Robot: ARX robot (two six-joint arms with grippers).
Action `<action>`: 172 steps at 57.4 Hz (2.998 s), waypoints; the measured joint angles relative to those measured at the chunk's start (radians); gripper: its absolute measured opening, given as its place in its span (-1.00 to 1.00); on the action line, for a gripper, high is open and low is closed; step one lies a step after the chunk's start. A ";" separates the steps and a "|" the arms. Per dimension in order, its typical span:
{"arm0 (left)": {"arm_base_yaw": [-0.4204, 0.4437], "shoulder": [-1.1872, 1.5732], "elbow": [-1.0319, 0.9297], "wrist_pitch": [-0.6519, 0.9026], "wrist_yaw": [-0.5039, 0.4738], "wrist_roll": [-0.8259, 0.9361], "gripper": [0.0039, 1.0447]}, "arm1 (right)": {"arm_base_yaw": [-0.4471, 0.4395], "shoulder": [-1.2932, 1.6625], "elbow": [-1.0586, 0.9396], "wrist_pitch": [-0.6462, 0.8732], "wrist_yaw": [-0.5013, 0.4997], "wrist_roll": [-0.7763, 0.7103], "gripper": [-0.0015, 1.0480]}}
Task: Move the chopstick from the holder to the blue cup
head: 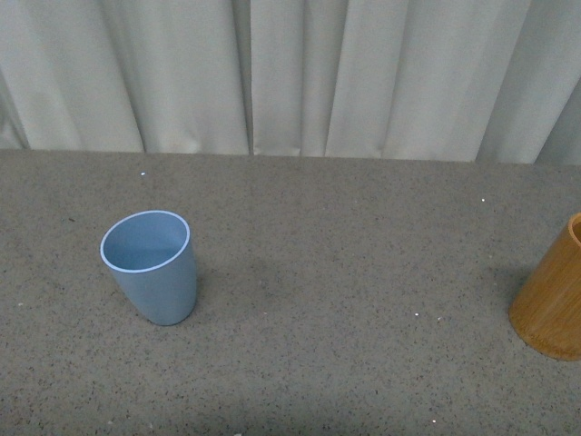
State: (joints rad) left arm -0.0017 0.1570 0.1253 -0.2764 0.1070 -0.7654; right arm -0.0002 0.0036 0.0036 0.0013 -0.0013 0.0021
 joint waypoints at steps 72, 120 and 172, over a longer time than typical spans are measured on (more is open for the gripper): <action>0.000 0.000 0.000 0.000 0.000 0.000 0.88 | 0.000 0.000 0.000 0.000 0.000 0.000 0.81; -0.091 0.190 0.016 0.147 -0.399 -0.019 0.88 | 0.000 0.000 0.000 0.000 0.000 0.000 0.81; -0.388 1.289 0.304 0.611 -0.556 -0.004 0.88 | 0.000 0.000 0.000 0.000 0.000 0.000 0.81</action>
State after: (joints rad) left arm -0.3893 1.4464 0.4290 0.3344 -0.4492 -0.7692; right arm -0.0002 0.0036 0.0036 0.0013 -0.0013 0.0021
